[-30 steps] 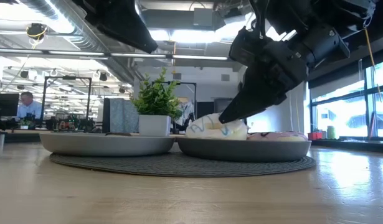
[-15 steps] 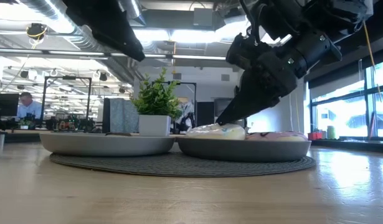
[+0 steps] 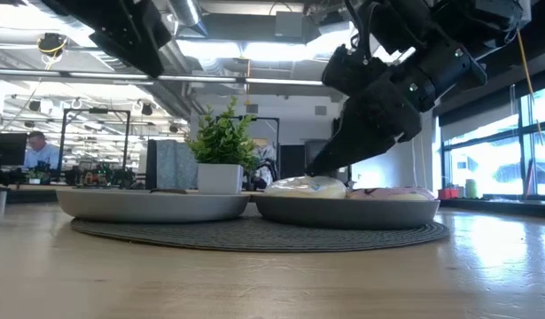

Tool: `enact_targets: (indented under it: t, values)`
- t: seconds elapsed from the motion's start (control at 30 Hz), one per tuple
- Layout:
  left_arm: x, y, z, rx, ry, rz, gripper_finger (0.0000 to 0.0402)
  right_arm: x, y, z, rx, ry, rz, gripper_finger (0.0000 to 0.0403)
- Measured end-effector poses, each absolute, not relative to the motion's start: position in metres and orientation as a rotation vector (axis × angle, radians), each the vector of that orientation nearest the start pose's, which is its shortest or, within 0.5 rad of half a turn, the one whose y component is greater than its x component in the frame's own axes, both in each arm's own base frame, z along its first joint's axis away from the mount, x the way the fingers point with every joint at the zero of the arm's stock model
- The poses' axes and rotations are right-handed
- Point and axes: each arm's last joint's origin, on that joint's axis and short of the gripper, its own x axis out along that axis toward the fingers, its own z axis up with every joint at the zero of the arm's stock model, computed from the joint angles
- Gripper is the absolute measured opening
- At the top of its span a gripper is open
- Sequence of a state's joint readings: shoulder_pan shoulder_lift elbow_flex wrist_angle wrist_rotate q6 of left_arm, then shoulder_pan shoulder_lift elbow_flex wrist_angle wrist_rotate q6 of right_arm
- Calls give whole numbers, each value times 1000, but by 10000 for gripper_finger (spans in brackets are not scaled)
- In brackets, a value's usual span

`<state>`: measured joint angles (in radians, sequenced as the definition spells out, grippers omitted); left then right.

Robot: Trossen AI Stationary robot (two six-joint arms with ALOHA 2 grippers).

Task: Pick & Place donuts
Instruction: Put the large white donut on the black plate

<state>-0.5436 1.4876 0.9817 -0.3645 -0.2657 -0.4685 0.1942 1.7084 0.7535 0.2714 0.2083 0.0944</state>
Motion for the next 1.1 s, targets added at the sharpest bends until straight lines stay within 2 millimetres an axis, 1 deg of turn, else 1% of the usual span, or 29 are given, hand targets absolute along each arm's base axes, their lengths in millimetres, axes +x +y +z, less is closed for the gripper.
enact_targets:
  t: [0.2, 0.4, 0.73, 1.1]
  values:
    - [263, -151, 227, -112, 837, -59, 164, 319, 66, 145, -79, 648, -9, 168]
    - [263, -150, 227, -114, 837, -58, 160, 314, 64, 139, -47, 736, -34, 168]
    - [263, -150, 227, -114, 837, -58, 158, 312, 64, 137, -47, 763, -38, 168]
    - [263, -151, 227, -169, 838, -34, 155, 312, 63, 135, -87, 775, -61, 168]
